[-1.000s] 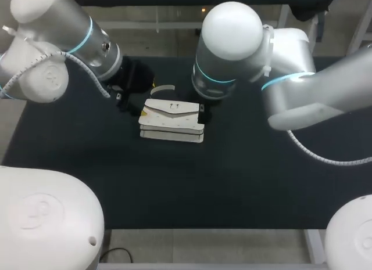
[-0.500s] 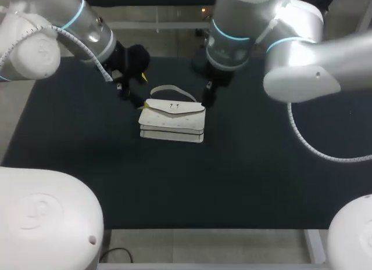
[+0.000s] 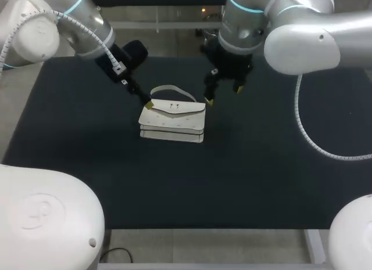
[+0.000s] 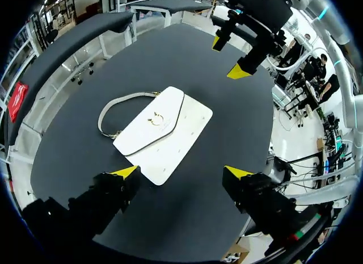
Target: Pick up the bag, open it, inspect its contents, close it, and place it on the opposite side
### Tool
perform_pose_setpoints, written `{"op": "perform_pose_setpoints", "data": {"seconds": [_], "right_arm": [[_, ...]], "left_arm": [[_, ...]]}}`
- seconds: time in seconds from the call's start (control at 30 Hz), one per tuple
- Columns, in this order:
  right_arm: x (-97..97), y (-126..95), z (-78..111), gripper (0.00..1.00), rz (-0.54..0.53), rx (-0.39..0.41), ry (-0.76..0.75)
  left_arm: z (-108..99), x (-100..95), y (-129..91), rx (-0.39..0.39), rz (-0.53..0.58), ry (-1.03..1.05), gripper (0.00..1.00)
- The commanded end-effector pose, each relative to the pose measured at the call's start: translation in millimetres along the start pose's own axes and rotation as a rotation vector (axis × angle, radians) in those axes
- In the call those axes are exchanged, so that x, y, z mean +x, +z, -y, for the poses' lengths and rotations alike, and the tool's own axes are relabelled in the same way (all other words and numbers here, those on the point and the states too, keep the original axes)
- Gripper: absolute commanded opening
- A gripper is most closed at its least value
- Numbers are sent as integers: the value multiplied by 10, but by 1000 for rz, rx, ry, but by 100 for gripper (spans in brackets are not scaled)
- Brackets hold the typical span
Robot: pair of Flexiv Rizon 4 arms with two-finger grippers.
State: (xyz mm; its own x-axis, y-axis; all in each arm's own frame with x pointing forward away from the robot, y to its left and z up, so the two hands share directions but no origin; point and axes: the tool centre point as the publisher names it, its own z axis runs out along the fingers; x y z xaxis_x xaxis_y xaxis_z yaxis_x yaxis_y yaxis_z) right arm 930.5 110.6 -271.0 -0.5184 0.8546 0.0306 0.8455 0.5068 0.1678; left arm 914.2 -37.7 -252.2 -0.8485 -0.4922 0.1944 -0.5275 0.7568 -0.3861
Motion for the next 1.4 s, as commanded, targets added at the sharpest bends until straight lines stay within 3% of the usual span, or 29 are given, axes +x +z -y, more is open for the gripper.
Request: {"op": "perform_pose_setpoints", "data": {"seconds": [0.03,0.13,0.23,0.37,0.63,0.77,1.07,1.17,1.2,1.4], "right_arm": [[7,-17,-85,100,-56,146,393],[29,17,-116,100,-98,150,416],[52,144,-130,100,-160,170,521],[56,253,-65,100,-252,172,561],[-125,383,-19,100,-520,147,691],[-152,429,-10,100,-598,100,717],[-119,588,-98,100,-750,-12,787],[-58,619,-112,100,-770,-56,806],[-58,619,-112,100,-770,-56,806],[-58,619,-112,100,-770,-56,806]], "left_arm": [[63,-72,13,-38,-128,-357,100],[63,-72,13,-38,-128,-357,100],[87,-168,36,84,-171,-604,100],[-28,-202,60,172,-212,-775,100],[-188,-200,91,291,-291,-888,100],[-227,-189,151,336,-319,-939,100],[-272,-253,293,377,-425,-1002,100],[-248,-276,355,330,-376,-962,100],[-243,-287,370,286,-280,-936,100],[-243,-287,370,286,-280,-936,100]]}}
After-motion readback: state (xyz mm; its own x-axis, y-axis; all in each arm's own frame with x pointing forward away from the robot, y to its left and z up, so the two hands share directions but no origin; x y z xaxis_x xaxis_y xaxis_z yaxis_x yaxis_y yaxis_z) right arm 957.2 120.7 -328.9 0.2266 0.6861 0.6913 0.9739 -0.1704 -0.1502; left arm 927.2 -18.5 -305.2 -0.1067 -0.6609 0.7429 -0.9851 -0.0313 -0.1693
